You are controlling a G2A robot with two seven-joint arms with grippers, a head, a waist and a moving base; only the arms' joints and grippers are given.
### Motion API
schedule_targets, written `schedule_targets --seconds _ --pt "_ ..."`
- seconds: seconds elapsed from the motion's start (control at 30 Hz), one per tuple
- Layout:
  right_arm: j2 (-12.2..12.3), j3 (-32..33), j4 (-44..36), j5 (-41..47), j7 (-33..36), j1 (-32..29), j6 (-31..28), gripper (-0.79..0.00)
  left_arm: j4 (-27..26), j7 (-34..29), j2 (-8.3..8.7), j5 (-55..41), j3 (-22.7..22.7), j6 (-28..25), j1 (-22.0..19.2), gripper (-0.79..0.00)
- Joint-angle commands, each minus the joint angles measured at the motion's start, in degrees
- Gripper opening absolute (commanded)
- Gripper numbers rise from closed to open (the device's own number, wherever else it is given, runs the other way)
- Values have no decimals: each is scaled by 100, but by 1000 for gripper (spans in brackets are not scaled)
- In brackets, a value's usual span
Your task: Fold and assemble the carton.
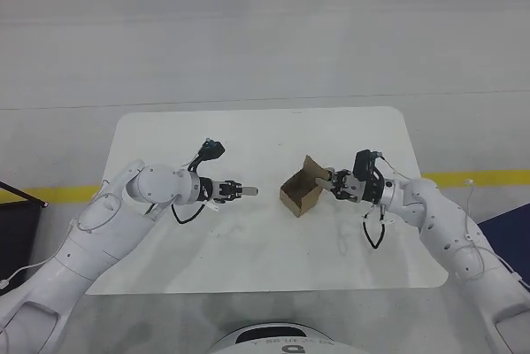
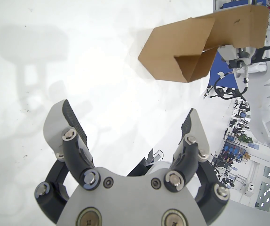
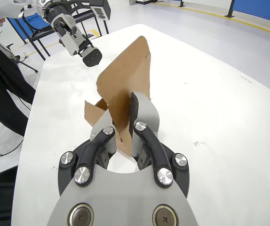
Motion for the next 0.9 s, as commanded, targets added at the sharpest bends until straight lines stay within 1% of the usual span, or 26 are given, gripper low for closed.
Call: schedule_targets --seconds 0.0,0.23,0.3,0.53,0.57,0.6,0.63,0.67,0.73,0.77,0.87 --pt "-29 -107 -37 47 108 77 -37 -785 0 0 0 0 0 0 0 0" --pt "-126 -805 -30 534 371 533 -37 -785 0 0 0 0 0 0 0 0" --pt "-117 -956 -60 427 366 695 -37 -785 0 0 0 0 0 0 0 0" --pt "-100 -1462 -106 -207 34 1263 -37 -785 0 0 0 0 0 0 0 0" --pt "-102 -1556 -99 -294 -26 1341 -37 -631 0 0 0 0 0 0 0 0" --pt "-103 -1643 -91 -390 -103 1417 -37 -453 0 0 0 0 0 0 0 0" --pt "-102 -1708 -61 -487 -204 1489 -37 -71 0 0 0 0 0 0 0 0" --pt "-102 -1753 -28 -576 -334 1545 -37 0 0 0 0 0 0 0 0 0" --pt "-90 -1703 51 -757 -725 1628 -35 0 0 0 0 0 0 0 0 0" --pt "-87 -1676 63 -796 -807 1626 -21 0 0 0 0 0 0 0 0 0" --pt "-87 -1676 63 -796 -807 1626 -21 0 0 0 0 0 0 0 0 0"
